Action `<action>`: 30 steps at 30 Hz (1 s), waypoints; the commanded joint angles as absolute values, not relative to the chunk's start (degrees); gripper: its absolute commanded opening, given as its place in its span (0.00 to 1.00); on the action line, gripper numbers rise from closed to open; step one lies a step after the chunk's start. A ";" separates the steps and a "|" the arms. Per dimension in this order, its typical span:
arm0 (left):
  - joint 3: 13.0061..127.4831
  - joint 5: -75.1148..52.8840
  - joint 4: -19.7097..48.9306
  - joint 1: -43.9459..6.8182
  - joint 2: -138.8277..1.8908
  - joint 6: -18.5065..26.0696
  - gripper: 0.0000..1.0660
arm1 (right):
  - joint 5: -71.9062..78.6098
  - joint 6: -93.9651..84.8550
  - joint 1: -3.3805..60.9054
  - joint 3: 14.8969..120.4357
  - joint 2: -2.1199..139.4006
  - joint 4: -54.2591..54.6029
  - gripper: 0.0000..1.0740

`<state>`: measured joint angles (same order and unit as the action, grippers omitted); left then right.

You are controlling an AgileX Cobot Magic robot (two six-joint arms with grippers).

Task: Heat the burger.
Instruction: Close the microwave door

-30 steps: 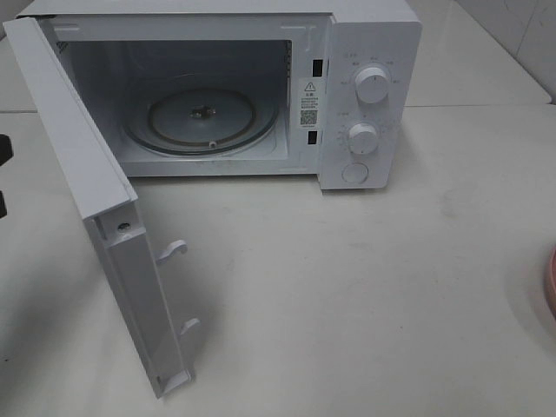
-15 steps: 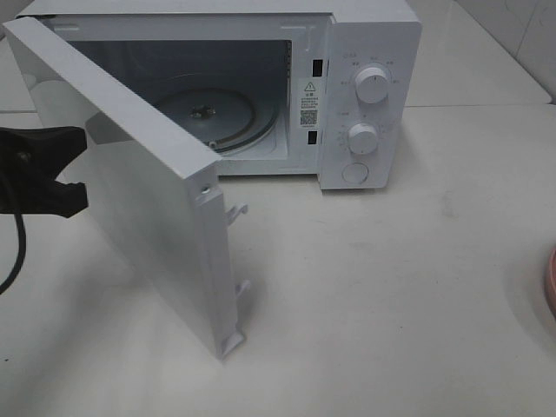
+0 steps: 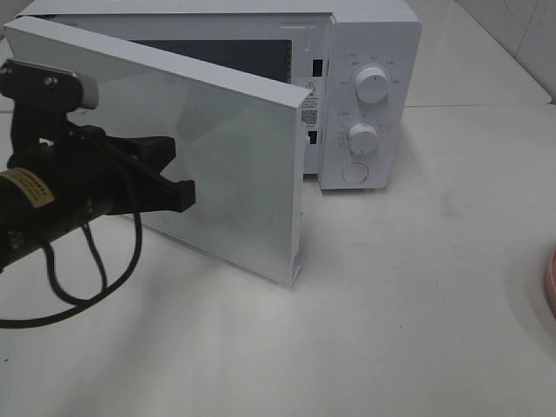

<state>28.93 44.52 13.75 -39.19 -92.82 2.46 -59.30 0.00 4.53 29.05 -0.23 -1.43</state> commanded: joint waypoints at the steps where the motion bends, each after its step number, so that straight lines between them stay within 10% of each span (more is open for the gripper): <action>1: 32.37 45.49 21.94 -42.46 -95.51 7.22 0.00 | -59.07 0.00 4.07 28.99 -1.72 -1.43 0.71; 30: 63.60 45.66 56.38 -49.27 -114.88 37.59 0.00 | -59.07 0.00 4.07 28.99 -1.72 -1.38 0.71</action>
<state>62.85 44.58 55.52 -49.05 -114.71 36.55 -59.30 0.00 4.53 29.05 -0.23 -1.43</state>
